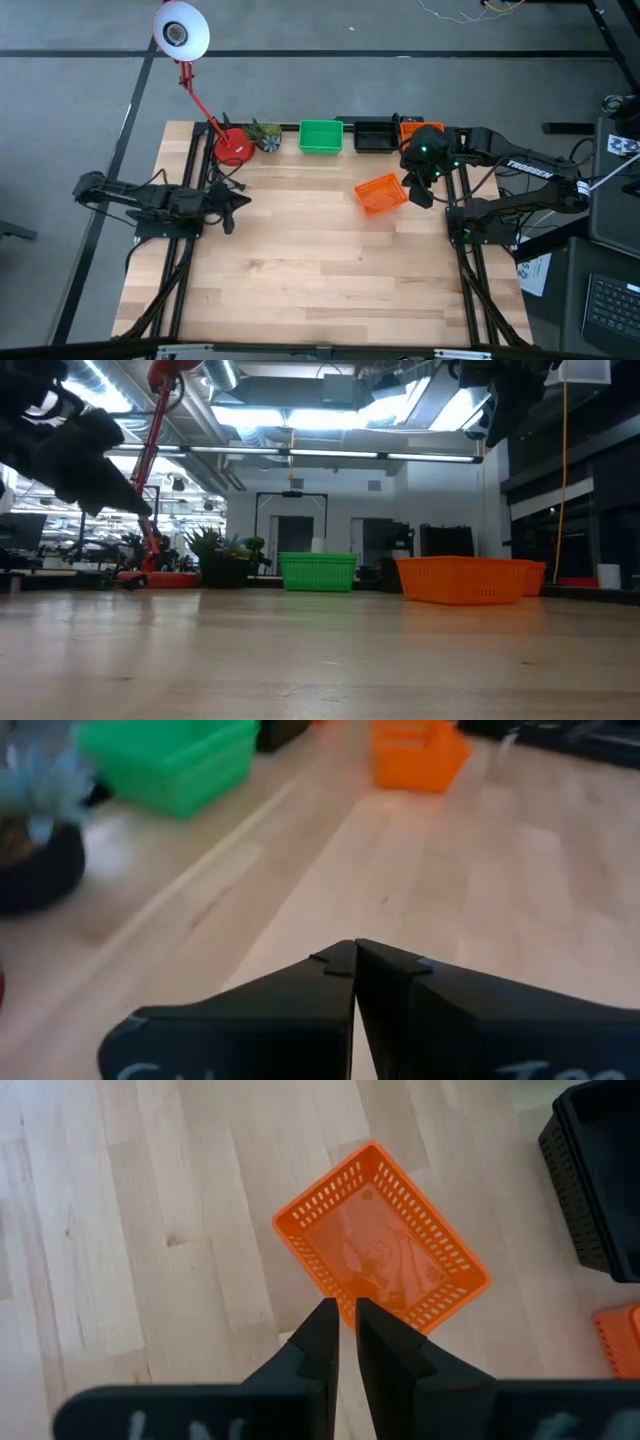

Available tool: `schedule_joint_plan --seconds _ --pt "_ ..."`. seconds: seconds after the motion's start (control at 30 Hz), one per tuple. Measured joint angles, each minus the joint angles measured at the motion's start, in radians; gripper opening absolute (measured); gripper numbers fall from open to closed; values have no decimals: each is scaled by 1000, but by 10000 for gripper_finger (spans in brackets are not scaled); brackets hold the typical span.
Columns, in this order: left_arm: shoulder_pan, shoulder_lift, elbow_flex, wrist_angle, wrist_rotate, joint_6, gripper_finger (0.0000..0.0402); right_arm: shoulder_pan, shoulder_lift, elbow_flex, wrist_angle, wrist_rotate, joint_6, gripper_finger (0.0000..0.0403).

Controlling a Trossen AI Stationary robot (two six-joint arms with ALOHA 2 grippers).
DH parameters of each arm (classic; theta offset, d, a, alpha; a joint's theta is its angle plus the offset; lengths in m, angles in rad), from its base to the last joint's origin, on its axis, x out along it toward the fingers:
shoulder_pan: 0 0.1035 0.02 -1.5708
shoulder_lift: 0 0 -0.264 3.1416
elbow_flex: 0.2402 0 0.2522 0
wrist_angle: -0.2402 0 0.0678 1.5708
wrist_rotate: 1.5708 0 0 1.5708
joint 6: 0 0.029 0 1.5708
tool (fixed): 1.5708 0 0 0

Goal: Stack baskets by color
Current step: Stack the bottom orange bin on top of the right orange bin

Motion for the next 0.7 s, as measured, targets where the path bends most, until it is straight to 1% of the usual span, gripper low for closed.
schedule_joint_plan --seconds 0.1,0.17,0.3,0.43,0.47,0.53,0.6,0.67,0.7 --pt "-21 -20 -4 17 4 95 0 0 0 -11 5 0 5 39" --pt "-33 -38 -4 17 3 131 0 0 0 -30 6 0 6 39" --pt "-45 -56 -4 17 2 151 0 0 0 -97 35 0 4 39" --pt "-46 -65 -4 17 1 148 0 0 0 -173 152 -4 4 39" --pt "-46 -65 -4 17 1 147 0 3 0 -191 188 -18 -3 39" --pt "-46 -65 -4 17 1 146 0 6 1 -230 257 -93 -71 40" --pt "-46 -65 -4 17 1 145 0 6 1 -265 314 -215 -135 44" --pt "-46 -65 -4 17 1 144 0 6 1 -298 381 -313 -153 55" --pt "-46 -65 -4 17 1 144 0 6 1 -312 394 -334 -151 62"
